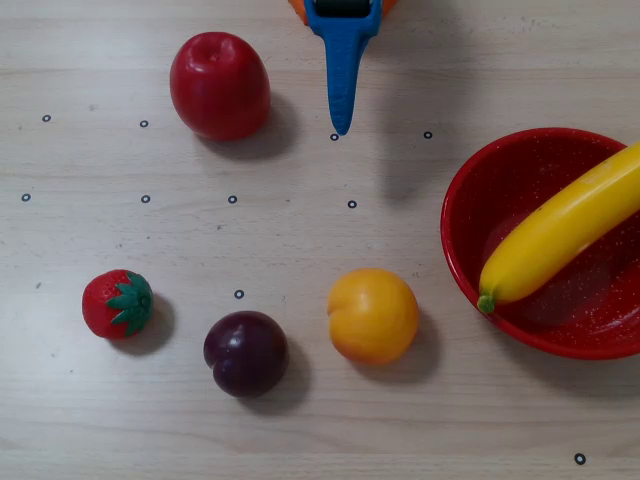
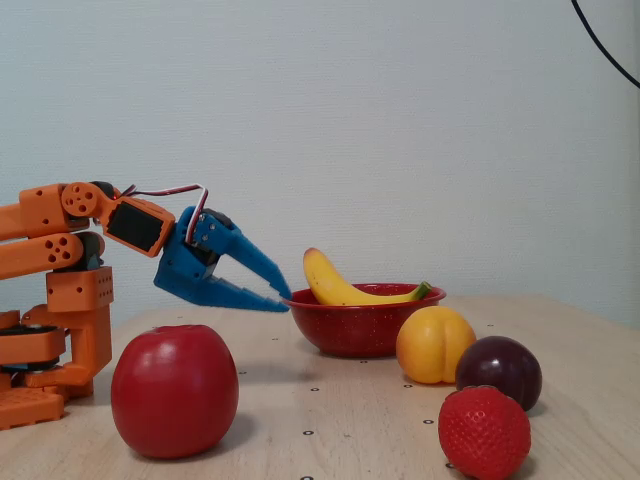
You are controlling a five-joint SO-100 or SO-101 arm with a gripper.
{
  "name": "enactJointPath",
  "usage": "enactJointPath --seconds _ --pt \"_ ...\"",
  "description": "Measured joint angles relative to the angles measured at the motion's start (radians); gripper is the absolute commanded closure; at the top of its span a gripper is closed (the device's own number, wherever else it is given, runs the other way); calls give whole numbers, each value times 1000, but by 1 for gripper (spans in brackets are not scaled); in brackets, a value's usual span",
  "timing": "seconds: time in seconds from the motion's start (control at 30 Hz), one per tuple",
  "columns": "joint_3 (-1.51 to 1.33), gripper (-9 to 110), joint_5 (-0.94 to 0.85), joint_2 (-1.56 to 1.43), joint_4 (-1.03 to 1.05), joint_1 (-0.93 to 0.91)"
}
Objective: Put the banana in the red bowl.
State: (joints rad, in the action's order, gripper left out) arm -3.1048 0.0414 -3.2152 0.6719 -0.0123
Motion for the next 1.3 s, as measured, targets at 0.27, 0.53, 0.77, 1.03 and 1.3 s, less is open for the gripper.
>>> enactJointPath --seconds 0.27,0.53,0.77,1.03,1.3 --pt "0 101 -72 0 137 -23" --pt "0 101 -72 0 210 -28" --pt "-2 101 -72 0 210 -52" --pt "-2 101 -72 0 210 -52" --pt "-2 101 -72 0 210 -52"
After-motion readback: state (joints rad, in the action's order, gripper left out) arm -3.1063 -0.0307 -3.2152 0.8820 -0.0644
